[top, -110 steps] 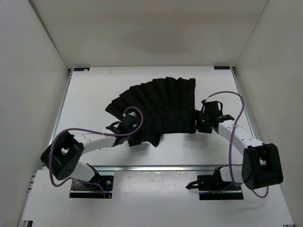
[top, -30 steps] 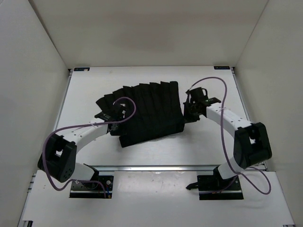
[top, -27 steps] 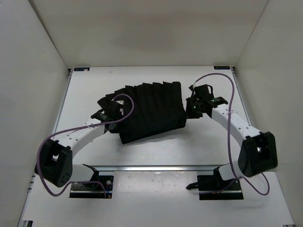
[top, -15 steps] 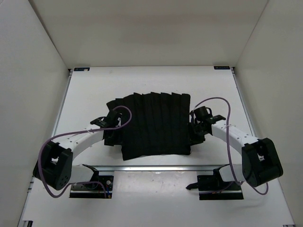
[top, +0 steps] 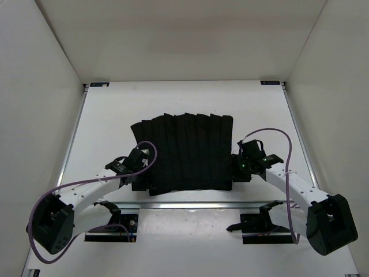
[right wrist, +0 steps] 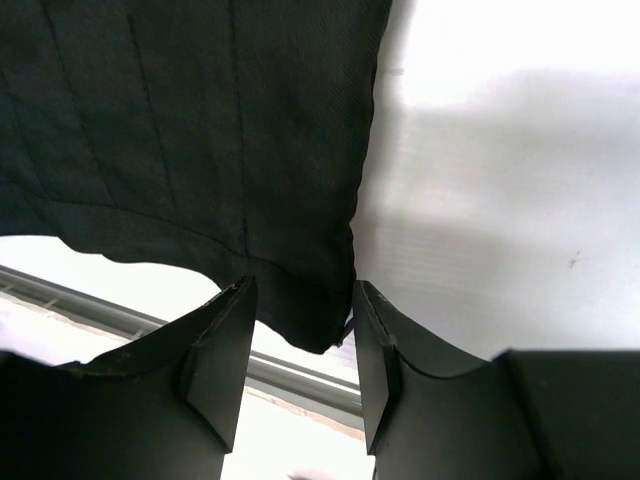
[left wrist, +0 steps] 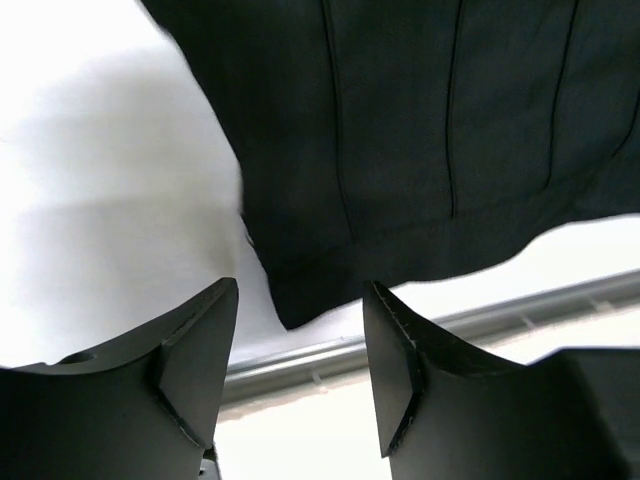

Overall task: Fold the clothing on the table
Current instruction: Flatten the skirt out

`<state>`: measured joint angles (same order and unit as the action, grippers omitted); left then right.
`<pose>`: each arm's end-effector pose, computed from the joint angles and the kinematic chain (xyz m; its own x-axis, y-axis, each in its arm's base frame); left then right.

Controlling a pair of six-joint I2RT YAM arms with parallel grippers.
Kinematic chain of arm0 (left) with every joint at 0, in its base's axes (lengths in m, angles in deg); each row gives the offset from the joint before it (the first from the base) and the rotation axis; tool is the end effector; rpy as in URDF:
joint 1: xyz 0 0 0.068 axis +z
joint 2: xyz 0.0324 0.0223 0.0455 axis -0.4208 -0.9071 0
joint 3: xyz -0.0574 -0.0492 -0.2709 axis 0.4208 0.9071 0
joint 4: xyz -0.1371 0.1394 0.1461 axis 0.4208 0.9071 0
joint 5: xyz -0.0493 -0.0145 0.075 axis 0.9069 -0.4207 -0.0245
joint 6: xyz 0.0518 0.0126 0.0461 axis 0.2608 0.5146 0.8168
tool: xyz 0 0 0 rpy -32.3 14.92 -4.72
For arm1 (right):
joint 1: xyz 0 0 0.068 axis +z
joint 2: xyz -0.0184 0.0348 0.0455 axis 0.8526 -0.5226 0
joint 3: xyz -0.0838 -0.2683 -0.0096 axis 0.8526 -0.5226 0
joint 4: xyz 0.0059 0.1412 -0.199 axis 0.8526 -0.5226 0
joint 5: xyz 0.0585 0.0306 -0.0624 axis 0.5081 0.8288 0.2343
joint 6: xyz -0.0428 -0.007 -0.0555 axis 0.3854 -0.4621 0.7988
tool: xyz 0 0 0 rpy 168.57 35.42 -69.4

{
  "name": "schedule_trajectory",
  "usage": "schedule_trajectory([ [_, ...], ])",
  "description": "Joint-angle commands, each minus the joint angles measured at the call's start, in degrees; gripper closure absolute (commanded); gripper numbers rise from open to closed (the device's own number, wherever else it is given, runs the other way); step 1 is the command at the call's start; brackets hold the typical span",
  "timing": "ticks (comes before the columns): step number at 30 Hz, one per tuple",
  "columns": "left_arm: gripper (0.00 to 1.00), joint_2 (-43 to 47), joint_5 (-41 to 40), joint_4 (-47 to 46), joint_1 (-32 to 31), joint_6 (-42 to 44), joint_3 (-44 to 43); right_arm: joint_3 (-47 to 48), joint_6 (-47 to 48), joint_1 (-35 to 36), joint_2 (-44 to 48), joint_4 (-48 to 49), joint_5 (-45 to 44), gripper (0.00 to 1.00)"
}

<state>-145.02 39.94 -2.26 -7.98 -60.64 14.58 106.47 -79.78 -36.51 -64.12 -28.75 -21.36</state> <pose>0.1322 -0.0911 0.1577 -0.9659 -0.0829 -0.2453 -0.0120 0.9606 -0.2777 0.1591 0.0786 0.1749 -0.9456 0.1152 -0.3043 -0.0162 0.9174 0.3977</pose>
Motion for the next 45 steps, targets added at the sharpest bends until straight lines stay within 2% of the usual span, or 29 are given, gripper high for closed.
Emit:
schedule_trajectory([
  [1, 0.36, 1.3, 2.7, -3.0, -1.5, -4.8, 1.4, -1.2, -3.5, 1.5, 2.2, 2.4, -1.2, 0.59],
  [9, 0.36, 1.3, 2.6, -5.2, -3.3, -7.2, 4.1, -3.6, -5.2, 4.6, 0.9, 2.8, -1.6, 0.59],
  [12, 0.39, 0.7, 3.5, -7.3, -3.8, -7.7, 5.3, -4.1, -5.7, 5.5, -0.3, 2.1, -2.0, 0.54],
  [13, 0.43, 0.7, 3.3, -7.7, -3.7, -7.6, 5.9, -4.3, -5.2, 5.9, -0.2, 2.5, -1.9, 0.54],
  [15, 0.68, 1.2, 3.1, -7.7, -3.0, -7.3, 5.6, -4.8, -5.2, 5.4, -0.4, 3.1, -0.8, 0.71],
  [16, 0.75, 1.5, 3.2, -7.8, -2.5, -7.1, 5.8, -4.7, -4.7, 5.1, -0.4, 3.2, -0.4, 0.76],
  [18, 0.98, 2.3, 3.5, -7.5, -1.8, -6.3, 5.7, -4.3, -4.0, 4.2, 0.0, 3.1, 0.2, 0.97],
  [19, 1.00, 2.8, 2.9, -6.8, -1.3, -6.1, 5.4, -3.6, -3.3, 4.0, 0.1, 2.5, 0.0, 1.00],
  [24, 1.00, 1.9, 0.5, -3.1, 2.3, -0.4, -3.1, 4.5, 1.1, -0.6, 0.7, -1.2, -0.1, 1.00],
  [28, 1.00, 0.6, -3.3, 0.9, 2.6, 2.9, -8.6, 9.1, 4.1, -0.5, 0.8, -5.6, -0.3, 0.99],
  [34, 1.00, 6.9, -0.6, 2.2, 2.5, 0.6, -3.5, 7.2, 4.4, 0.1, 4.0, -10.4, 2.1, 1.00],
  [37, 1.00, 6.9, 0.3, 0.1, 4.0, 0.5, -2.4, 6.1, 5.2, -1.8, 3.6, -7.8, 5.0, 1.00],
  [39, 1.00, 2.8, 1.1, -2.4, 6.0, 2.9, -8.6, 12.3, 7.6, -3.3, -1.6, -5.2, 4.9, 1.00],
  [40, 1.00, -2.0, 0.1, -3.5, 7.3, 5.4, -11.7, 15.1, 8.7, -3.6, -6.2, -4.7, 3.5, 1.00],
  [42, 1.00, -11.0, -2.8, -3.2, 8.8, 9.2, -28.3, 30.5, 10.7, -4.6, -13.9, -3.5, 0.8, 1.00],
  [43, 1.00, -16.8, -4.3, -2.6, 9.3, 11.9, -33.3, 35.7, 12.3, -4.8, -19.8, -4.0, 0.6, 1.00],
  [45, 1.00, -26.3, -4.3, 1.9, 11.1, 13.7, -54.7, 60.5, 14.5, -5.5, -27.2, -11.0, 0.0, 1.00],
])
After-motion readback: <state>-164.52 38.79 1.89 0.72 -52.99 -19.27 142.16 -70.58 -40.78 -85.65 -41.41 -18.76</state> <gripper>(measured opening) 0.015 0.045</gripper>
